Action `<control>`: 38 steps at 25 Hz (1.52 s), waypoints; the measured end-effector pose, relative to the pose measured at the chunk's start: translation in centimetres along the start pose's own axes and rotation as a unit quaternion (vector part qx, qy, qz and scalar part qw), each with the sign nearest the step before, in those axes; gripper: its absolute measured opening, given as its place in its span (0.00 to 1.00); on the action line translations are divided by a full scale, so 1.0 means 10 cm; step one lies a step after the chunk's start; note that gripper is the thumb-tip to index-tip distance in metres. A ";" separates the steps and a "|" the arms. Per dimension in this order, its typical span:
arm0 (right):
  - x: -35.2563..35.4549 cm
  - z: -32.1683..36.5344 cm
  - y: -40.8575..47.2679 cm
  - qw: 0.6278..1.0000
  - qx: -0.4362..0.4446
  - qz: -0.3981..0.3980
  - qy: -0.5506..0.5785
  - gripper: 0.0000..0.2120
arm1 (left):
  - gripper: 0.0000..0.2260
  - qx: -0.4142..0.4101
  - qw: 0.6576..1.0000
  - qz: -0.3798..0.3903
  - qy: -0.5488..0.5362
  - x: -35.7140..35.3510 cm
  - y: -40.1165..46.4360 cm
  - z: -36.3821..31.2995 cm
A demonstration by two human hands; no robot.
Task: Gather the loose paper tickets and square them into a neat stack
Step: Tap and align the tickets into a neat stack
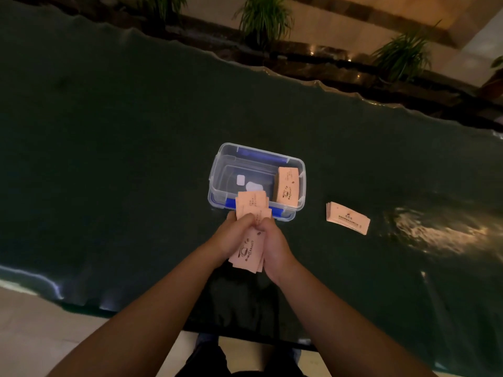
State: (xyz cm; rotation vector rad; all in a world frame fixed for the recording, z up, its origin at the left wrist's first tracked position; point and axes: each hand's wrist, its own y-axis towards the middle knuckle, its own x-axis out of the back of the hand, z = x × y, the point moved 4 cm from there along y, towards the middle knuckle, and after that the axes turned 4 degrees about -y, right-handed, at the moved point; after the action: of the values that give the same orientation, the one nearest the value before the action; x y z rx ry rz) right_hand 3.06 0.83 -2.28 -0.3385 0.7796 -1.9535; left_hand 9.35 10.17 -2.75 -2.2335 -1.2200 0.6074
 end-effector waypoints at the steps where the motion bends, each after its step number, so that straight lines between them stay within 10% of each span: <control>1: 0.09 0.10 -0.01 1.000 0.019 0.004 -0.021 0.23 | 0.26 -0.013 1.000 0.001 -0.014 -0.11 0.01 -0.04; 8: 1.22 0.58 -0.02 0.994 0.041 0.046 -0.088 0.26 | 0.16 -0.022 0.990 0.020 -0.139 -1.00 0.12 -0.15; 16: 2.58 0.48 -0.07 0.985 0.006 0.000 0.172 0.24 | 0.14 0.006 0.958 -0.026 -0.287 -2.26 0.22 -0.22; 25: 3.38 0.44 0.25 0.995 -0.006 -0.070 0.074 0.27 | 0.21 0.074 0.969 -0.041 -0.232 -2.74 0.46 0.02; 38: 3.38 0.69 1.02 0.981 -0.073 -0.176 -0.036 0.32 | 0.37 0.116 0.983 -0.055 0.133 -2.58 1.43 -0.32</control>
State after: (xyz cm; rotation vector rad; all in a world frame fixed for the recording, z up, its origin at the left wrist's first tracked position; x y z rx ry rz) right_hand -2.88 -34.38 -6.60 -0.6704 0.8627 -2.2009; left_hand 7.47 -19.30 -5.80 -1.9650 -1.0700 0.3725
